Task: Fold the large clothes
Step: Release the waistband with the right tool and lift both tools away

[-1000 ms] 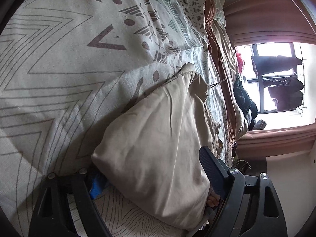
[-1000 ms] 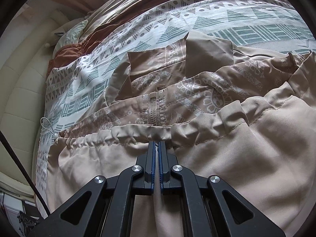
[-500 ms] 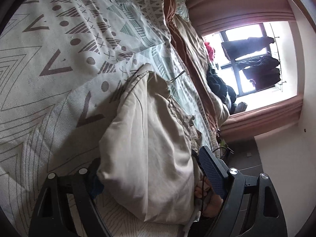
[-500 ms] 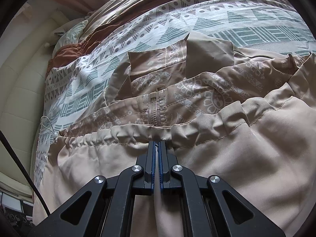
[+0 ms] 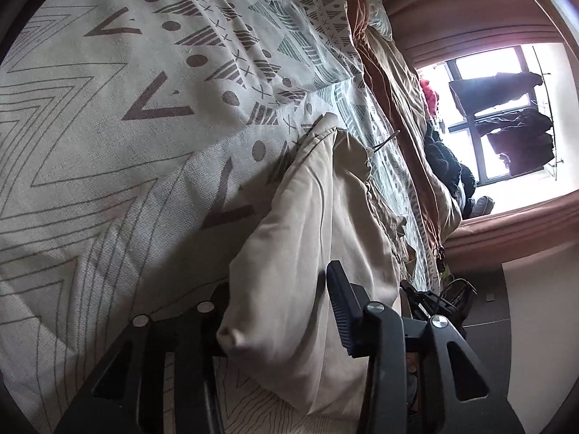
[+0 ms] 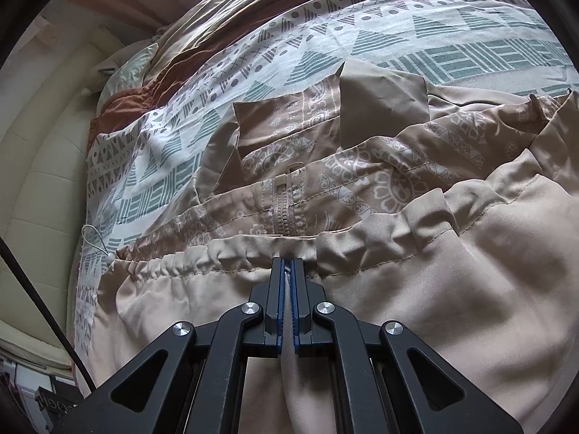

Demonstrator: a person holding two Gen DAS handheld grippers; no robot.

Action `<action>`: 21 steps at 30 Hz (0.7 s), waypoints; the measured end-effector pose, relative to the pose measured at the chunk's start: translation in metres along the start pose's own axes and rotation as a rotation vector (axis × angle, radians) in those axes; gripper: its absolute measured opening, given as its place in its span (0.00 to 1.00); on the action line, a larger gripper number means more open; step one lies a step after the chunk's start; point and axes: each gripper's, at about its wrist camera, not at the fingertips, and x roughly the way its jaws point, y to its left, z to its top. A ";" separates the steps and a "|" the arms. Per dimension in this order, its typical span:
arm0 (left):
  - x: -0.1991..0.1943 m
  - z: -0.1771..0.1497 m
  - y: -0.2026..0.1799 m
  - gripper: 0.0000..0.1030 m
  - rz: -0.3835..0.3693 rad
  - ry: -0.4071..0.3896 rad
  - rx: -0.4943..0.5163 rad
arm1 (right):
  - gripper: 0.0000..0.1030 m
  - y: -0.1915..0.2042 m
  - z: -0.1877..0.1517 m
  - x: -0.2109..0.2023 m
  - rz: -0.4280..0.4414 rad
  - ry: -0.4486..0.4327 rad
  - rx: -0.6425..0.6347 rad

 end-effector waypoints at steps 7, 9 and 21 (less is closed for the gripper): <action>-0.001 0.006 -0.002 0.21 0.008 0.012 0.018 | 0.01 0.005 -0.020 -0.053 0.050 -0.041 -0.012; -0.002 0.006 -0.004 0.20 0.002 0.013 0.024 | 0.01 0.009 -0.030 -0.064 0.042 -0.032 -0.053; -0.009 0.008 -0.011 0.18 -0.031 0.034 0.017 | 0.62 0.001 -0.103 -0.125 -0.024 -0.040 -0.120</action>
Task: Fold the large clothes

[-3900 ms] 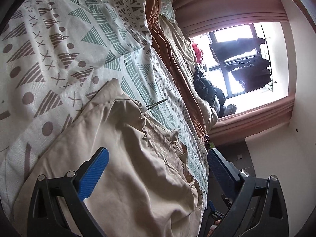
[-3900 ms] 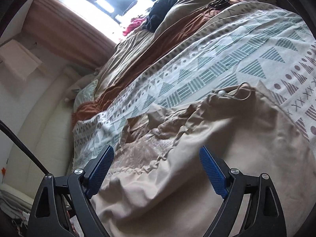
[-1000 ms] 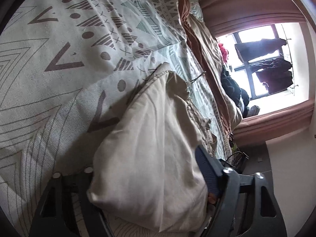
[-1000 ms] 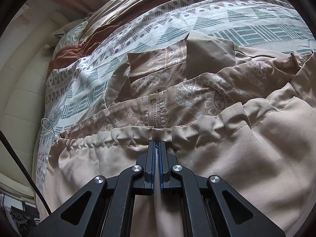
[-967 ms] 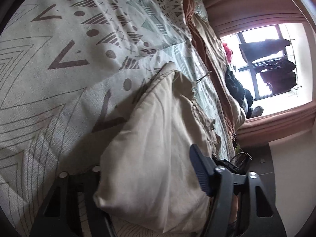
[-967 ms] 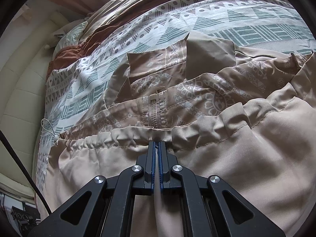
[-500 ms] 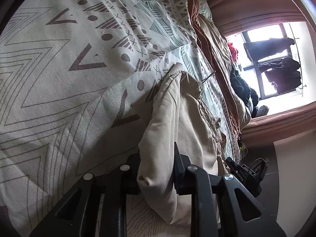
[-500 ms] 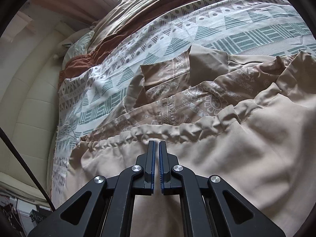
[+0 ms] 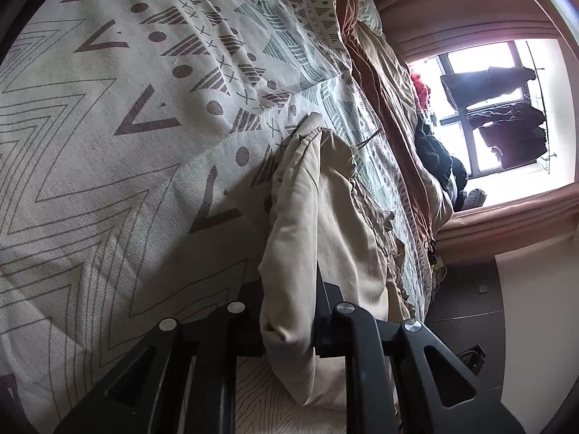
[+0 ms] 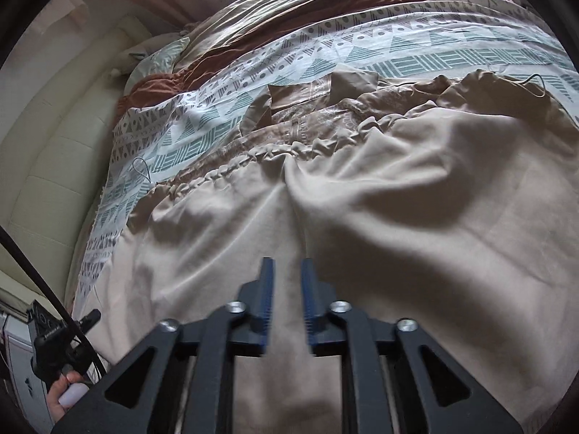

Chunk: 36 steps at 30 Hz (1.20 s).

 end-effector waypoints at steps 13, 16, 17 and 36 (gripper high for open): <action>-0.003 0.000 -0.002 0.15 -0.046 -0.003 0.011 | 0.69 0.015 -0.081 -0.047 -0.041 -0.012 -0.113; -0.005 0.002 -0.004 0.15 -0.065 -0.002 0.013 | 0.38 0.021 -0.095 -0.046 -0.036 0.043 -0.131; -0.005 0.002 -0.005 0.15 -0.070 0.000 0.016 | 0.36 0.023 -0.099 -0.046 -0.034 0.048 -0.137; -0.015 0.004 -0.041 0.14 -0.201 0.014 0.031 | 0.26 0.030 -0.068 0.005 -0.129 0.072 -0.142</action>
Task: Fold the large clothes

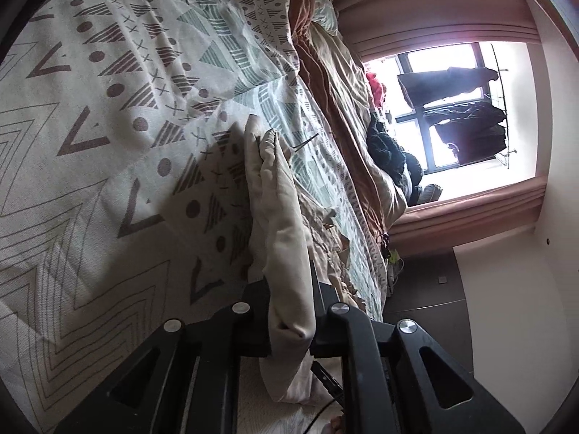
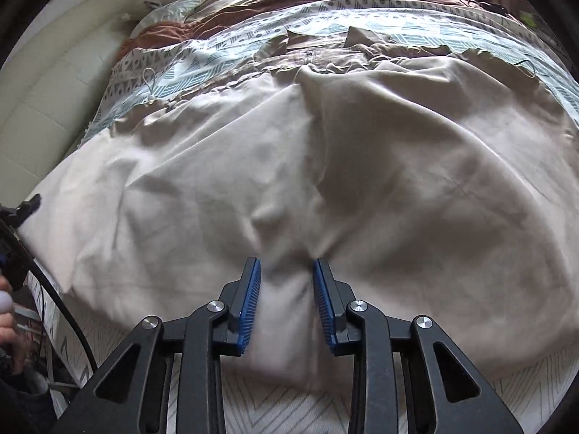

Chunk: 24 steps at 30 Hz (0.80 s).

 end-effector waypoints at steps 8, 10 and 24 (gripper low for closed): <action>0.007 0.000 -0.057 0.14 -0.112 0.028 0.053 | 0.21 -0.019 0.004 0.003 0.106 -0.004 0.097; 0.010 -0.001 -0.074 0.14 -0.138 0.038 0.070 | 0.21 -0.021 0.000 -0.005 0.137 -0.012 0.111; 0.041 -0.024 -0.176 0.13 -0.280 0.126 0.192 | 0.21 -0.057 -0.036 -0.030 0.250 0.005 0.217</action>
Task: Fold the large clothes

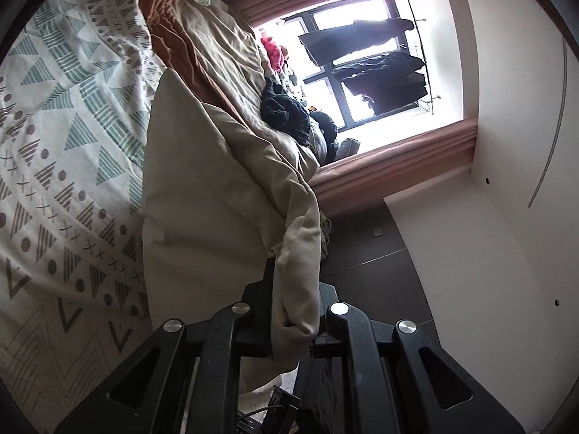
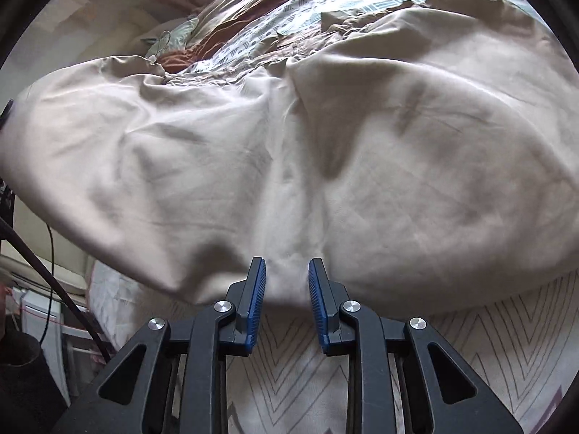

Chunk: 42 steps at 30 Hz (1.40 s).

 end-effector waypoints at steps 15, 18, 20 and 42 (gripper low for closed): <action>0.098 -0.023 -0.074 0.13 -0.089 0.136 0.039 | 0.71 -0.069 0.003 -0.135 0.022 -0.288 0.146; 0.120 -0.028 -0.081 0.13 -0.100 0.171 0.034 | 0.71 -0.095 -0.006 -0.154 0.006 -0.323 0.206; 0.137 -0.033 -0.085 0.13 -0.101 0.198 0.036 | 0.71 -0.110 -0.010 -0.162 -0.001 -0.342 0.241; 0.293 -0.146 -0.081 0.13 0.045 0.555 0.100 | 0.71 -0.196 -0.050 -0.227 -0.079 -0.401 0.438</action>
